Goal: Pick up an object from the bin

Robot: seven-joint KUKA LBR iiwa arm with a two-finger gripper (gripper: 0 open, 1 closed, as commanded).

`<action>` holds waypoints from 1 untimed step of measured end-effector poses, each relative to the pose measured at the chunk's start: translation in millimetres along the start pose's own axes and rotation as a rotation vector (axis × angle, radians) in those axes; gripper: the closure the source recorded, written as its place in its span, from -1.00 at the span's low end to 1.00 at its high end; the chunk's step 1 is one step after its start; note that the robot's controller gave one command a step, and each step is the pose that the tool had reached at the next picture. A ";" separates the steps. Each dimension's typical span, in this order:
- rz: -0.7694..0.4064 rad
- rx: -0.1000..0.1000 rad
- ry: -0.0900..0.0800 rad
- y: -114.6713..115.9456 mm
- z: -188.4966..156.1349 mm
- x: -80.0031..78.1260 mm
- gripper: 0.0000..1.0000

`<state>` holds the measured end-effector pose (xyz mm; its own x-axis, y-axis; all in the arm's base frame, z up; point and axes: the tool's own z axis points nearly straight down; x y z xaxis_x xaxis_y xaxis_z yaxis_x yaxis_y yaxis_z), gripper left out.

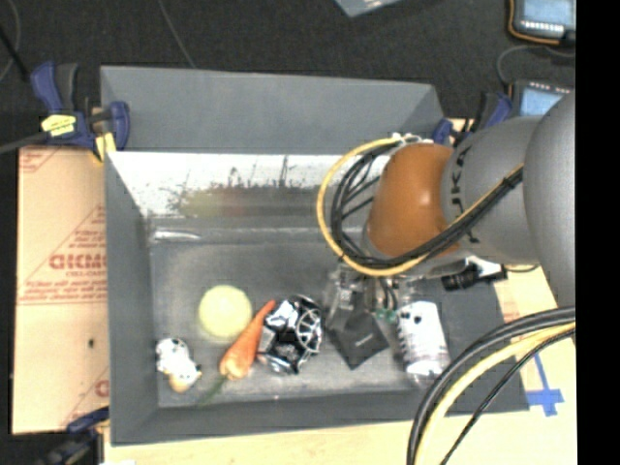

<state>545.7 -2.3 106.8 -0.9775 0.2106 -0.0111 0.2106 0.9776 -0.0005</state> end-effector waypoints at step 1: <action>0.031 0.000 -0.006 -41.2 -29.2 -3.5 -1.00</action>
Offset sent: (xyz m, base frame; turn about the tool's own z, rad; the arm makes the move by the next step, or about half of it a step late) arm 0.0000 0.0000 0.0000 0.0000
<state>540.2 -43.2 136.1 -0.9704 0.2408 -0.0175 0.2408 0.9706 -0.0003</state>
